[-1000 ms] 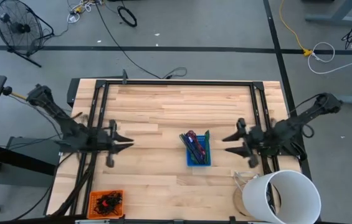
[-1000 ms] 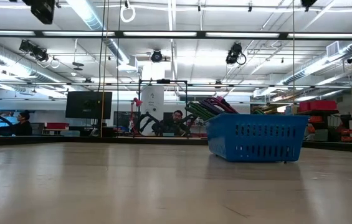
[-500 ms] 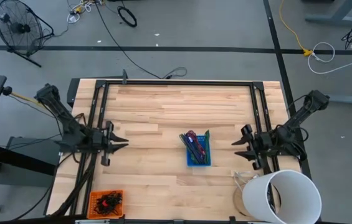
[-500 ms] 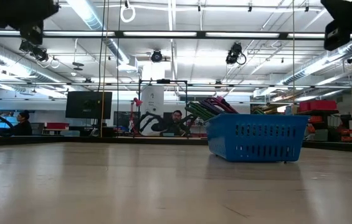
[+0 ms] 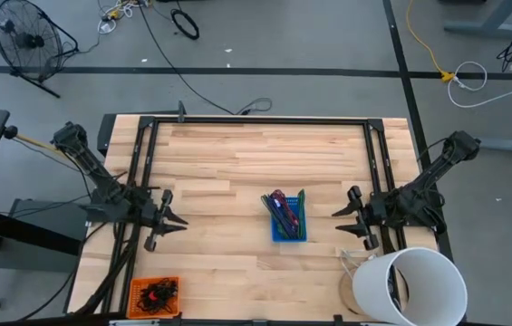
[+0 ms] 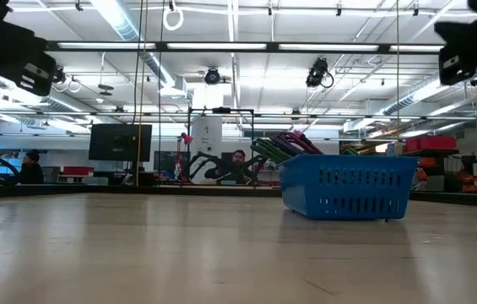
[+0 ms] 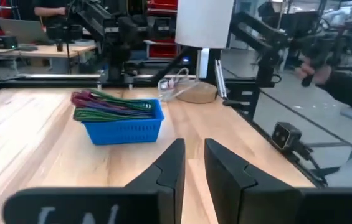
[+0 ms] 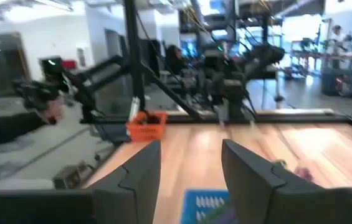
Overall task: Pick & Place USB Port
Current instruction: Return to Home Position
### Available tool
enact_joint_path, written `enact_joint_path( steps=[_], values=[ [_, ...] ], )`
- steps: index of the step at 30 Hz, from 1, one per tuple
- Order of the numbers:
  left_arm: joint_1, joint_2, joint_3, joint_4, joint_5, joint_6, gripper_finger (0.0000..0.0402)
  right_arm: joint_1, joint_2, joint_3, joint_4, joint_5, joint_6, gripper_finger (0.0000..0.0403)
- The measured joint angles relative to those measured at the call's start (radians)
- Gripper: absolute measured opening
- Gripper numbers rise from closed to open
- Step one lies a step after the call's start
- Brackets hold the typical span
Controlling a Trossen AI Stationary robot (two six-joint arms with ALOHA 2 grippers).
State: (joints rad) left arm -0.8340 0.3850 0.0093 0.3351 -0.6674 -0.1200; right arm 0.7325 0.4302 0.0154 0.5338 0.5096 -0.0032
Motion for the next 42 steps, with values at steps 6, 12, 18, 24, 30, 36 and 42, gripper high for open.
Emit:
enact_joint_path(
  steps=[6, 12, 18, 24, 30, 36, 42],
  values=[
    [0.000, 0.001, 0.000, -0.040, 0.003, -0.001, 0.0067, 0.000, 0.007, 0.000, -0.077, 0.040, 0.017, 0.0169],
    [0.001, 0.001, 0.000, -0.039, 0.003, -0.001, 0.0067, 0.000, 0.006, 0.000, -0.079, 0.025, 0.021, 0.0169],
    [0.001, 0.001, -0.001, -0.040, 0.003, -0.001, 0.0067, 0.000, 0.006, 0.000, -0.078, 0.023, 0.021, 0.0169],
    [0.001, 0.001, -0.001, -0.040, 0.003, -0.001, 0.0067, 0.000, 0.000, 0.000, -0.040, 0.024, 0.021, 0.0169],
    [0.002, -0.013, -0.001, -0.040, 0.003, -0.001, 0.0067, -0.001, -0.013, 0.000, -0.044, 0.023, 0.021, 0.0169],
    [0.079, -0.031, -0.001, -0.043, 0.004, -0.001, 0.0067, -0.070, -0.108, 0.000, -0.076, 0.000, 0.021, 0.0169],
    [0.231, -0.111, -0.002, -0.041, 0.003, -0.001, 0.0067, -0.217, -0.256, 0.000, -0.108, -0.007, 0.021, 0.0169]
  ],
)
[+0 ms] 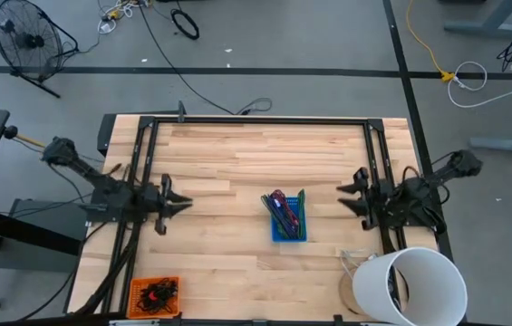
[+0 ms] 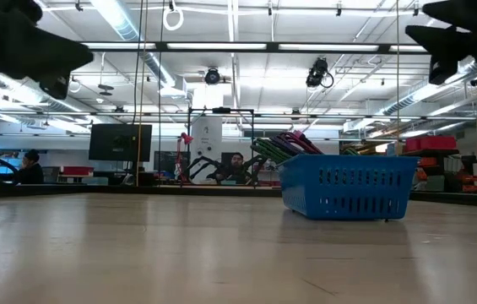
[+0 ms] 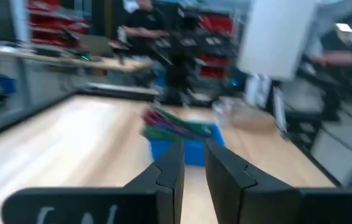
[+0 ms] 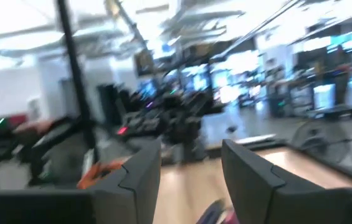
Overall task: Pick & Place USB Port
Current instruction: Return to Home Position
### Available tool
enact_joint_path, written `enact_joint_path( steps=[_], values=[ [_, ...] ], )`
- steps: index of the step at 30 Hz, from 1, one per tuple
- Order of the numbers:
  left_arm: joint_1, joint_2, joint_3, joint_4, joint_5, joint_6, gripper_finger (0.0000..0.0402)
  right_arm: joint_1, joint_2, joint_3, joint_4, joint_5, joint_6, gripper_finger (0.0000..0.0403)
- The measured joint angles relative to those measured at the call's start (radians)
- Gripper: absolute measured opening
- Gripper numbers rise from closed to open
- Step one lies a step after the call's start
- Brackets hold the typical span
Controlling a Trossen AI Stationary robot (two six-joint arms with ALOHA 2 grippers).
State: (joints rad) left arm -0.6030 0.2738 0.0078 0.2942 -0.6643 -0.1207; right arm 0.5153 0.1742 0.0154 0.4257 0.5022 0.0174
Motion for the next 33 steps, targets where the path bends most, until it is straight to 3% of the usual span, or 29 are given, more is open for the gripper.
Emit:
enact_joint_path(
  steps=[9, 13, 19, 25, 33],
  values=[
    [0.224, -0.177, 0.000, 0.002, -0.001, 0.000, 0.0067, -0.226, -0.175, 0.000, 0.002, 0.007, 0.000, 0.0169],
    [0.289, -0.265, 0.000, 0.003, -0.004, 0.000, 0.0067, -0.286, -0.174, 0.001, 0.064, 0.015, -0.002, 0.0169],
    [0.381, -0.273, 0.000, 0.046, -0.019, 0.000, 0.0067, -0.386, -0.174, 0.001, 0.050, 0.014, -0.001, 0.0169],
    [0.455, -0.273, 0.000, 0.045, -0.022, 0.000, 0.0067, -0.382, -0.174, 0.001, 0.053, 0.091, 0.000, 0.0169],
    [0.509, -0.273, 0.000, 0.045, -0.020, 0.000, 0.0067, -0.373, -0.174, 0.001, 0.052, 0.103, 0.000, 0.0169]
  ],
)
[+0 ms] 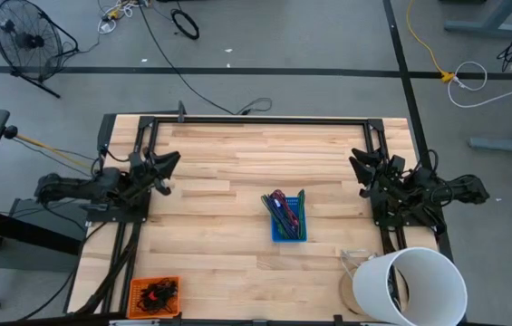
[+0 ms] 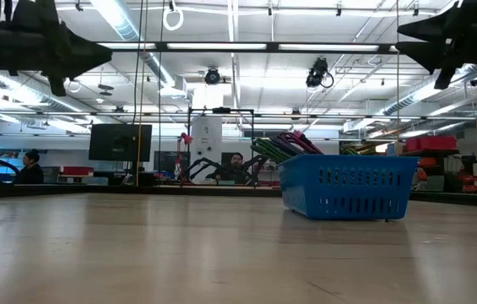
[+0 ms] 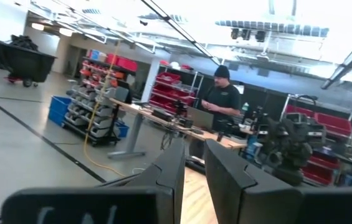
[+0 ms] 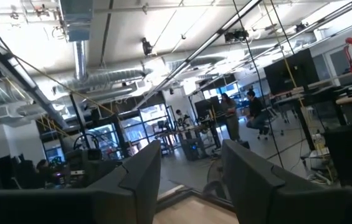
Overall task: Pick & Place USB Port
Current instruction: Return to Home Position
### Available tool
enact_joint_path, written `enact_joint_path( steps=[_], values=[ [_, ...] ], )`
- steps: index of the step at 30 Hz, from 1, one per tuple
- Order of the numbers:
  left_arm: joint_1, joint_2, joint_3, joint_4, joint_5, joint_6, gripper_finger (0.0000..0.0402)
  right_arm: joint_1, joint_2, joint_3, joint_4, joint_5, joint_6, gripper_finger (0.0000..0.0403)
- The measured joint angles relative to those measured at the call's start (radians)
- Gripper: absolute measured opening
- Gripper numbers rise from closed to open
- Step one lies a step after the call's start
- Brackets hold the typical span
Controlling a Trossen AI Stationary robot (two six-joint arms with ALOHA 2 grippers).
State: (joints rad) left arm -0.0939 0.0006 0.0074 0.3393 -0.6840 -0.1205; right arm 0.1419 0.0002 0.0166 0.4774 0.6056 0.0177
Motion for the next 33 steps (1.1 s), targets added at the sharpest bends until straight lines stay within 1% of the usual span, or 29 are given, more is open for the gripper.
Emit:
enact_joint_path(
  steps=[5, 10, 20, 21, 22, 23, 26, 28, 30, 33],
  values=[
    [0.035, 0.000, 0.000, 0.000, 0.000, 0.000, 0.0067, -0.037, 0.000, 0.000, -0.002, -0.022, 0.000, 0.0169],
    [0.078, 0.002, 0.000, 0.000, 0.000, 0.000, 0.0067, -0.077, 0.000, 0.000, -0.003, -0.011, 0.000, 0.0169],
    [0.117, 0.003, 0.000, 0.000, 0.000, 0.000, 0.0067, -0.078, 0.000, 0.000, -0.020, -0.006, -0.002, 0.0169],
    [0.118, 0.003, 0.000, 0.000, 0.000, 0.000, 0.0067, -0.078, 0.000, 0.000, -0.039, -0.001, -0.020, 0.0169],
    [0.119, 0.003, 0.000, 0.000, 0.000, 0.000, 0.0067, -0.078, 0.000, 0.000, -0.078, -0.018, -0.049, 0.0169],
    [0.119, 0.003, 0.000, 0.000, 0.000, 0.000, 0.0067, -0.077, 0.000, 0.000, -0.126, -0.058, -0.073, 0.0169],
    [0.119, 0.003, 0.000, 0.000, 0.000, 0.000, 0.0067, -0.075, 0.000, -0.001, -0.261, -0.222, -0.126, 0.0169],
    [0.119, 0.003, 0.000, 0.000, 0.000, 0.000, 0.0067, -0.076, 0.000, -0.001, -0.344, -0.296, -0.173, 0.0169],
    [0.119, 0.003, 0.000, 0.000, 0.000, 0.000, 0.0067, -0.076, 0.000, -0.001, -0.434, -0.339, -0.198, 0.0169],
    [0.119, 0.003, 0.000, 0.000, 0.000, 0.000, 0.0067, -0.076, 0.007, -0.001, -0.442, -0.407, -0.259, 0.0169]
  ],
)
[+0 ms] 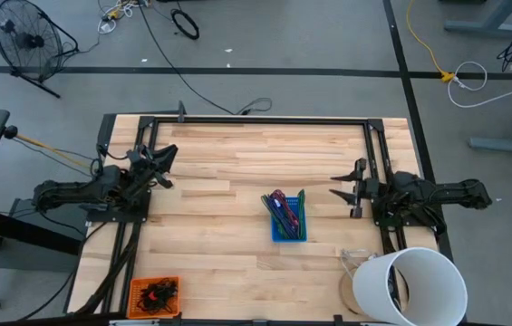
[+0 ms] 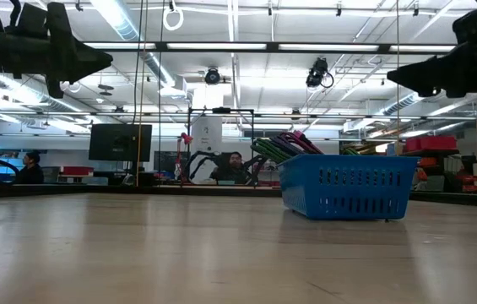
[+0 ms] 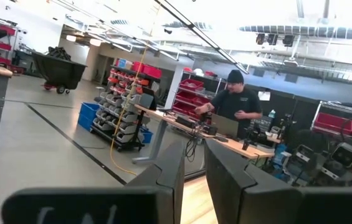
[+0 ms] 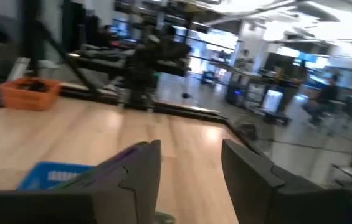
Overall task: Pick & Place USB Port
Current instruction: Return to Home Position
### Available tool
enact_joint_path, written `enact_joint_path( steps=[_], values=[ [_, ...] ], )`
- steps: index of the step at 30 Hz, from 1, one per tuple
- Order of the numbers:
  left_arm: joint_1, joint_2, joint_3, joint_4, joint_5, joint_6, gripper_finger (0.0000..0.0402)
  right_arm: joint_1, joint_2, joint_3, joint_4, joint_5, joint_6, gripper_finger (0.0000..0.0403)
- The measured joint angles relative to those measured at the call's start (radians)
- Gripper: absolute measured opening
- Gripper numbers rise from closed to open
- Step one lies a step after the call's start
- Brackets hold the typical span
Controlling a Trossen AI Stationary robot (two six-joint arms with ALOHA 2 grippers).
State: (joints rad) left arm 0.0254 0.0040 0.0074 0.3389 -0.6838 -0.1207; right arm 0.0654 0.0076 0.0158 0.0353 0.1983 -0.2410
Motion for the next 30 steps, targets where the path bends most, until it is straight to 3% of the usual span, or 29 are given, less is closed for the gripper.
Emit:
enact_joint_path(
  steps=[4, 16, 18, 19, 21, 23, 25, 30],
  values=[
    [0.000, 0.000, 0.000, 0.000, 0.000, 0.000, 0.0067, 0.000, 0.001, 0.001, -0.002, -0.060, 0.016, 0.0169],
    [0.017, -0.002, 0.000, 0.000, 0.001, -0.001, 0.0067, 0.000, 0.001, 0.001, -0.001, -0.058, 0.155, 0.0169],
    [0.018, -0.002, 0.000, -0.002, 0.016, -0.085, 0.0067, 0.000, 0.001, 0.001, -0.001, -0.058, 0.154, 0.0169],
    [0.017, -0.003, 0.000, -0.019, 0.050, -0.141, 0.0067, 0.000, 0.001, 0.001, -0.001, -0.058, 0.154, 0.0169],
    [0.011, -0.002, 0.000, -0.110, 0.229, -0.178, 0.0067, 0.000, 0.001, 0.001, -0.001, -0.058, 0.154, 0.0169],
    [0.004, -0.002, 0.000, -0.220, 0.473, -0.097, 0.0067, 0.000, 0.001, 0.001, -0.001, -0.058, 0.154, 0.0169],
    [-0.002, 0.000, 0.000, -0.309, 0.623, -0.021, 0.0067, 0.000, 0.001, 0.002, 0.000, -0.057, 0.154, 0.0169],
    [0.001, 0.000, 0.000, -0.316, 0.680, -0.023, 0.0067, 0.000, 0.002, 0.002, 0.000, -0.057, 0.154, 0.0169]
  ],
)
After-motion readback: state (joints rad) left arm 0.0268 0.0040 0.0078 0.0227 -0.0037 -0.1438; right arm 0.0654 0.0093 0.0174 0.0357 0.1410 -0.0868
